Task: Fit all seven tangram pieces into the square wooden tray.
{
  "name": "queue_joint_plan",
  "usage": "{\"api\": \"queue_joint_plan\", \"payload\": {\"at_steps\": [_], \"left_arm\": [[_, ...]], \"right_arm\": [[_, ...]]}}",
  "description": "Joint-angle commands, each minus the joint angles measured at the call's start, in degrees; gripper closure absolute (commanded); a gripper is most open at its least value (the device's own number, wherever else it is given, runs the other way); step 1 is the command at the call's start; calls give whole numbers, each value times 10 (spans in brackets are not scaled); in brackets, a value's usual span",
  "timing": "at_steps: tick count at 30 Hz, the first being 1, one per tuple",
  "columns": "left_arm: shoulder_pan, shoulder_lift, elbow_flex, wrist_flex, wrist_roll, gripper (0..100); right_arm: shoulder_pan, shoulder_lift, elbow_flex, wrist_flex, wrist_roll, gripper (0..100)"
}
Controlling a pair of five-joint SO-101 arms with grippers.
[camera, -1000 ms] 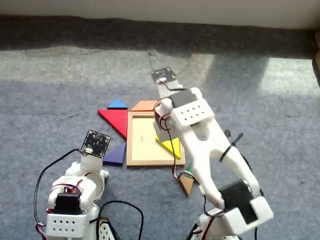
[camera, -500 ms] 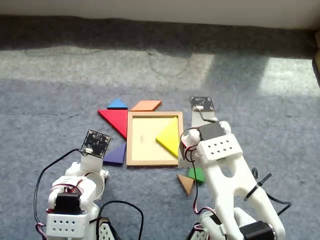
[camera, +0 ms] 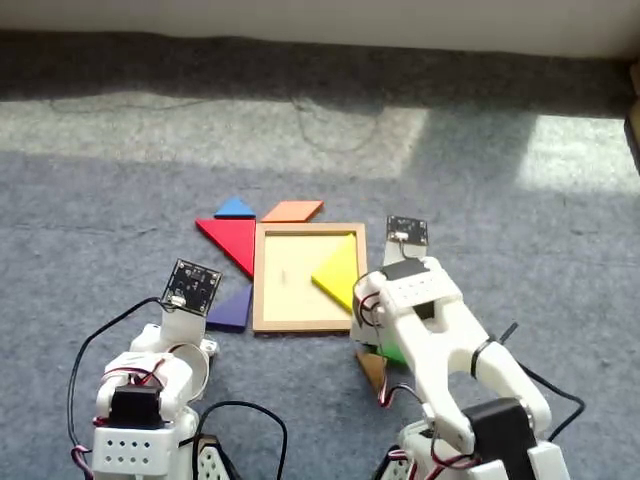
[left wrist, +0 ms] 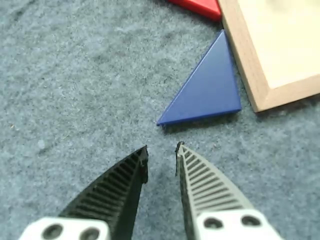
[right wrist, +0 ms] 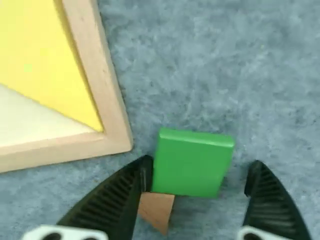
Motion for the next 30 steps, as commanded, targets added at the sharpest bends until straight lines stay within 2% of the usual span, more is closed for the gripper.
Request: {"api": "queue_joint_plan", "payload": {"at_steps": [1,4,10,14,17,24,30], "left_arm": [[-6,-9,11,3,-2,880],[-6,-9,11,3,-2,880],[-6,-9,11,3,-2,880],[-6,-9,11,3,-2,880],[-6,-9,11,3,-2,880],[-6,-9,11,3,-2,880],[-6,-9,11,3,-2,880]], "right_arm": [[8,36,1,-3,-13,702],[14,57,1,-2,-13,717],[42,28,1,-2,-7,904],[43,-32,1,19,58,967],[42,-95,0,57,100,971],[39,-218,-15,57,238,971],[38,-169,-121,57,309,971]]}}
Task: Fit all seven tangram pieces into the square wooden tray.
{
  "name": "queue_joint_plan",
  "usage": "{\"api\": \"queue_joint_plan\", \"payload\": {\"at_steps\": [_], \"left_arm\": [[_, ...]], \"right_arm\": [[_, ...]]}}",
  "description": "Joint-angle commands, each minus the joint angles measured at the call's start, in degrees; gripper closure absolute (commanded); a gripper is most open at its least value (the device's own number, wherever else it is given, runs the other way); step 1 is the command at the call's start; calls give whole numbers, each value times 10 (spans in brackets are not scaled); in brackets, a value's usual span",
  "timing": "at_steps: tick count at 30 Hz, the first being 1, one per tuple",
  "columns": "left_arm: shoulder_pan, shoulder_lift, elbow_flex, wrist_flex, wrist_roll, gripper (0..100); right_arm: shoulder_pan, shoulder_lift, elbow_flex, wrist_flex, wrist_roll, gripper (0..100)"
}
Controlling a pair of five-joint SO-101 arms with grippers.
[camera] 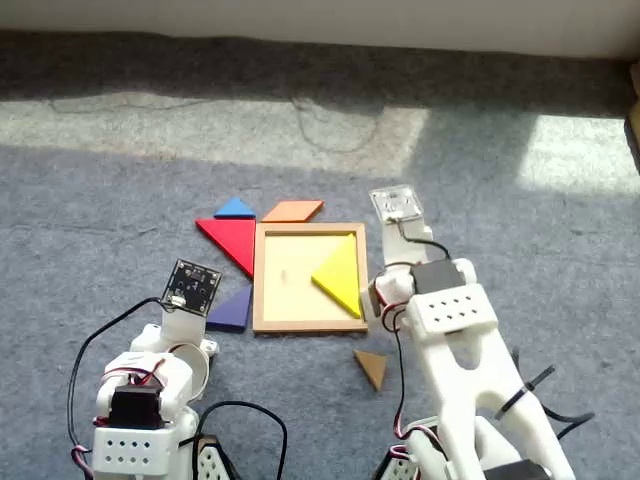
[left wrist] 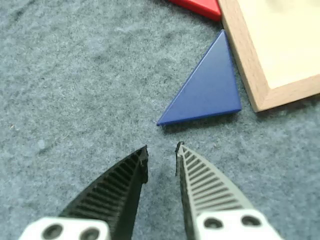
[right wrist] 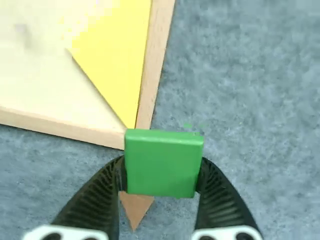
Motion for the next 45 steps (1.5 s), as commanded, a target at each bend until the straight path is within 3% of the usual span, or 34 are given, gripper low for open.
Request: {"api": "queue_joint_plan", "payload": {"at_steps": [1,11,25,34,40,45], "left_arm": [[-6,-9,11,3,-2,880],[-6,-9,11,3,-2,880],[-6,-9,11,3,-2,880],[-6,-9,11,3,-2,880],[-6,-9,11,3,-2,880],[-6,-9,11,3,-2,880]], "right_arm": [[4,39,-100,3,47,971],[-62,291,-313,4,139,971],[-144,506,-508,4,224,971],[-145,546,-550,24,302,969],[-145,546,-553,70,314,824],[-145,546,-553,69,311,806]]}}
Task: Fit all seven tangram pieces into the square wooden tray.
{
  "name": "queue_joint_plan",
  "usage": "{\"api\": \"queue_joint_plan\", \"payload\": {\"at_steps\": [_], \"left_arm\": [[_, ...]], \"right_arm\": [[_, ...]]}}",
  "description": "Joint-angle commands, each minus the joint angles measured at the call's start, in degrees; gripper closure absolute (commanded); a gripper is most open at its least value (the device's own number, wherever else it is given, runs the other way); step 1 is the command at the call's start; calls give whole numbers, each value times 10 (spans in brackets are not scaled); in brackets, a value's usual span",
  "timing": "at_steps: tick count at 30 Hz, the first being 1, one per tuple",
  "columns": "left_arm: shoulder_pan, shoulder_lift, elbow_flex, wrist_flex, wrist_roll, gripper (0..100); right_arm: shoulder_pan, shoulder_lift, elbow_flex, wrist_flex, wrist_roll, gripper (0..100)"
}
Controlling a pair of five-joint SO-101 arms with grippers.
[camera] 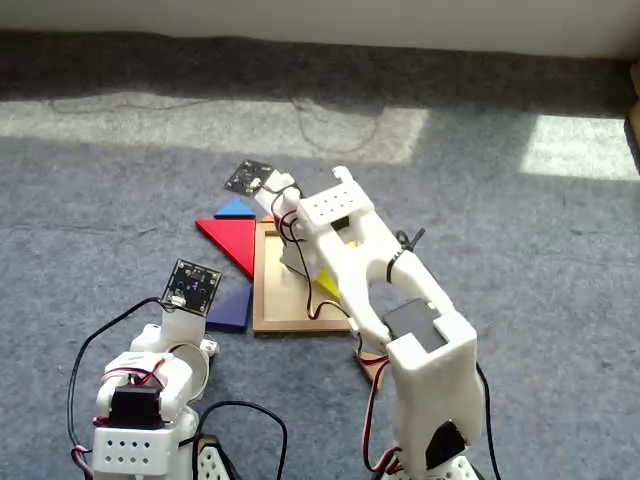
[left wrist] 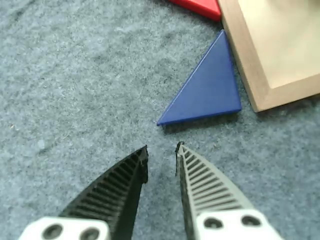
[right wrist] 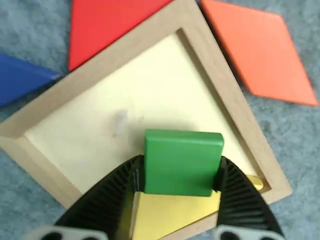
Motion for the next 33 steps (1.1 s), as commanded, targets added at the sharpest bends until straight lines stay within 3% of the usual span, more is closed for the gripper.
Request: {"api": "queue_joint_plan", "payload": {"at_steps": [1,7,12,23,30,33], "left_arm": [[-6,-9,11,3,-2,880],[-6,-9,11,3,-2,880],[-6,-9,11,3,-2,880],[-6,-9,11,3,-2,880],[-6,-9,11,3,-2,880],[-6,-9,11,3,-2,880]], "right_arm": [[-5,-13,-29,3,-4,806],[-8,-12,-30,-25,-80,794],[-15,-10,-29,-24,-113,711],[-31,-18,-30,-19,-113,711],[-22,-125,-29,87,-114,917],[-22,-183,-25,144,-115,954]]}}
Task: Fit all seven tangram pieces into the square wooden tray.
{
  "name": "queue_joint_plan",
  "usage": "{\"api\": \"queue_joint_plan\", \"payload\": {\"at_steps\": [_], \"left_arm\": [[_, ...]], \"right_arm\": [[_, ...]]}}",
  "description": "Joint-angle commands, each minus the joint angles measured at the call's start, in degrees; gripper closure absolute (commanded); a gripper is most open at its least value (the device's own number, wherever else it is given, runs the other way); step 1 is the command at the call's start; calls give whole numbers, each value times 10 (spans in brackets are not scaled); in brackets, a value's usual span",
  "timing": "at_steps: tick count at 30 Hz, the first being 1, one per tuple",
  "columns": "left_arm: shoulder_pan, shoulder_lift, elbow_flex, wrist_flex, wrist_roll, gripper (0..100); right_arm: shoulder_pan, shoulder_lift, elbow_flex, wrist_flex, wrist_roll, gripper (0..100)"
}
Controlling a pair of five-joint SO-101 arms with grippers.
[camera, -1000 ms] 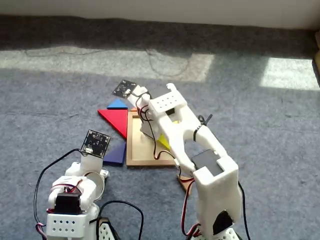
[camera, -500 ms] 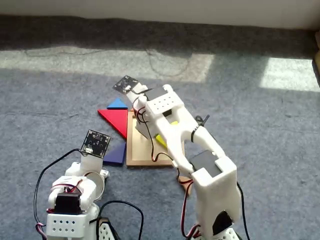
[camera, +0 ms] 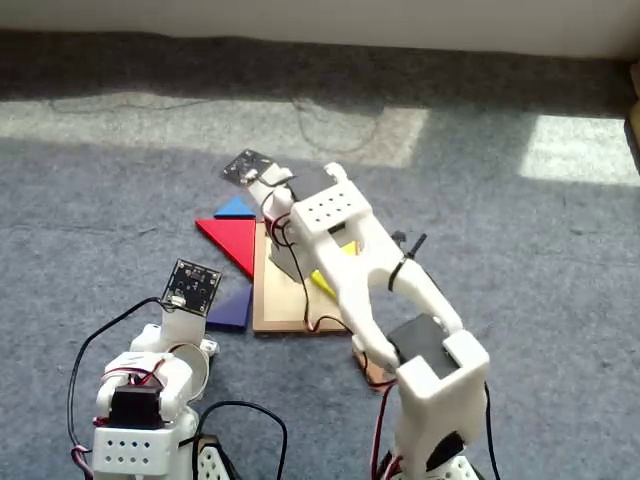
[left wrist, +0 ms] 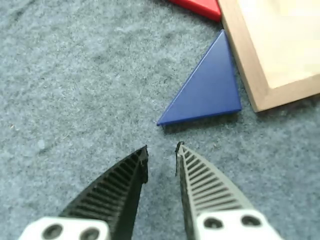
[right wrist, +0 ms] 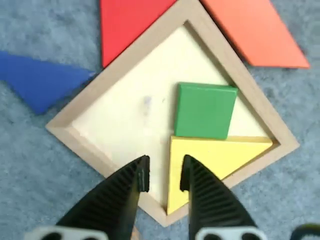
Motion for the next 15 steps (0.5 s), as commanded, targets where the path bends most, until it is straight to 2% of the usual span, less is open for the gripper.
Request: {"api": "queue_joint_plan", "payload": {"at_steps": [1,3,6,15], "left_arm": [[-6,-9,11,3,-2,880],[-6,-9,11,3,-2,880],[-6,-9,11,3,-2,880],[-6,-9,11,3,-2,880]], "right_arm": [[6,-96,-22,65,-7,954],[6,-117,6,100,-9,954],[11,-151,53,124,-55,954],[47,-344,269,102,-107,954]]}}
